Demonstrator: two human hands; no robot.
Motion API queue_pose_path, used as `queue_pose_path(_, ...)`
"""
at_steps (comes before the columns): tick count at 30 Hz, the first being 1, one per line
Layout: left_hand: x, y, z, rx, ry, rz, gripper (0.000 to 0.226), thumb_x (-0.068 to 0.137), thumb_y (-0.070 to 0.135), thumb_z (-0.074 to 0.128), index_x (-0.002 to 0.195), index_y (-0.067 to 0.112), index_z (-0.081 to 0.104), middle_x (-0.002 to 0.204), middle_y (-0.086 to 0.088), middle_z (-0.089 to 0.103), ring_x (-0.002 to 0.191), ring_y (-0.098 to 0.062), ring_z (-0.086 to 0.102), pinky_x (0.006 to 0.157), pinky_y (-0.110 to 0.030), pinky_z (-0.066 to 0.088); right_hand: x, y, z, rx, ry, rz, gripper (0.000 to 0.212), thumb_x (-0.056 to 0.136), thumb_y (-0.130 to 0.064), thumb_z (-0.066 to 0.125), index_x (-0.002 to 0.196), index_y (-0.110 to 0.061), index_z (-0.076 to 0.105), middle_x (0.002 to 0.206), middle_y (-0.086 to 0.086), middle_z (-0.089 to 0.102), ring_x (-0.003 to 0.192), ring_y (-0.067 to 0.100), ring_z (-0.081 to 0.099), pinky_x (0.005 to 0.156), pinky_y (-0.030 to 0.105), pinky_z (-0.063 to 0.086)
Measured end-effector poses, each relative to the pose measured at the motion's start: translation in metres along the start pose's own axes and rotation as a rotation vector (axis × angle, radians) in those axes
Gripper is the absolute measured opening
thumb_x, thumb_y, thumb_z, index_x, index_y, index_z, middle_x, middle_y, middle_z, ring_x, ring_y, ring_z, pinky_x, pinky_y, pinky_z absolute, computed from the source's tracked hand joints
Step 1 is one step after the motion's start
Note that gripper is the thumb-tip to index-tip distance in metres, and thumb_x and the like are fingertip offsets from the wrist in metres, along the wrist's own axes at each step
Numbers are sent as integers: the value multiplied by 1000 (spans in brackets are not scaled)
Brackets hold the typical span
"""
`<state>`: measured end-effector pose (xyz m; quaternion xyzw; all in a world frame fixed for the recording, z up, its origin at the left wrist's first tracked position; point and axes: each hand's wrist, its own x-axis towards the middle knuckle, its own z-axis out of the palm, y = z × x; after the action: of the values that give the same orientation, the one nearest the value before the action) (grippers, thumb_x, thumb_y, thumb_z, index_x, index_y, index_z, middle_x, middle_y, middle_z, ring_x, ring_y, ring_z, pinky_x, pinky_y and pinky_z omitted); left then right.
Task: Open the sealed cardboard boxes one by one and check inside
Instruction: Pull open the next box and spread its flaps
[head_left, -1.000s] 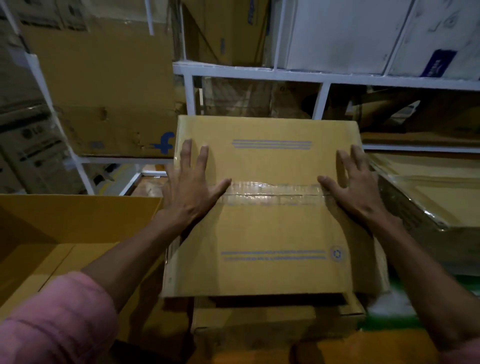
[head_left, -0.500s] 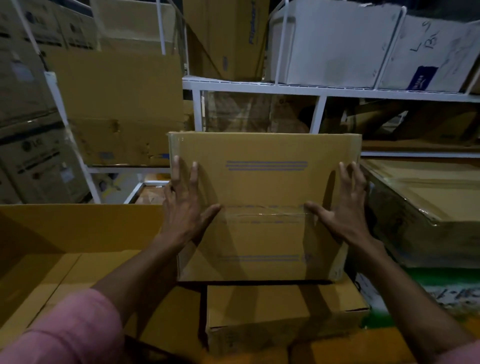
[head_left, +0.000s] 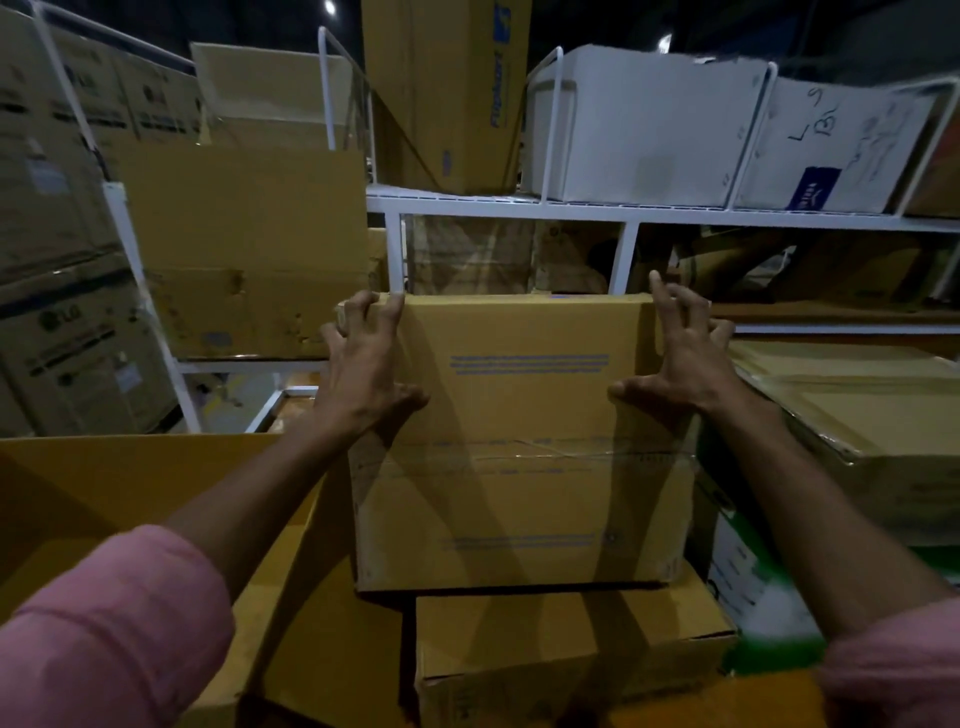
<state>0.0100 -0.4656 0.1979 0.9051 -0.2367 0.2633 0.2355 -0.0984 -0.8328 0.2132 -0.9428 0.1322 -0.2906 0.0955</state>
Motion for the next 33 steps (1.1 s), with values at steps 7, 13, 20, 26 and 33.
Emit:
queue_pose_path(7,-32,13,6,37,307,33,105,59,25,98,141,23,32,149,-17,23,125,-48,32,85,-56,50,-33,-9,-7,129,303,-25,100,60,-27,98,138,-41,37,152,12,18,135,48,22,98,58,43)
queue_pose_path(13,-85,24,46,-140,364,-82,86,70,15,90,129,28,29,141,-3,16,133,-46,25,114,-46,29,-88,-10,33,282,466,48,84,64,-2,87,123,-31,35,141,-3,16,136,44,21,104,50,41)
queue_pose_path(20,-164,27,70,-122,285,-183,80,66,41,92,122,22,39,135,-5,23,130,-40,26,103,-62,44,-184,2,79,258,492,187,83,58,-2,93,120,-16,40,138,4,19,129,38,27,94,41,42)
queue_pose_path(26,-219,25,78,-51,236,-247,67,85,75,46,125,22,43,138,-10,29,135,-46,33,104,-67,35,-234,-15,88,200,344,208,84,68,-37,92,131,-13,41,146,15,18,143,53,16,116,72,19)
queue_pose_path(33,-242,36,72,114,203,-157,77,90,67,54,153,26,36,163,-16,15,150,-47,15,109,-69,25,-271,-31,91,125,236,158,87,82,-74,51,147,-19,37,159,19,19,154,47,-4,116,74,12)
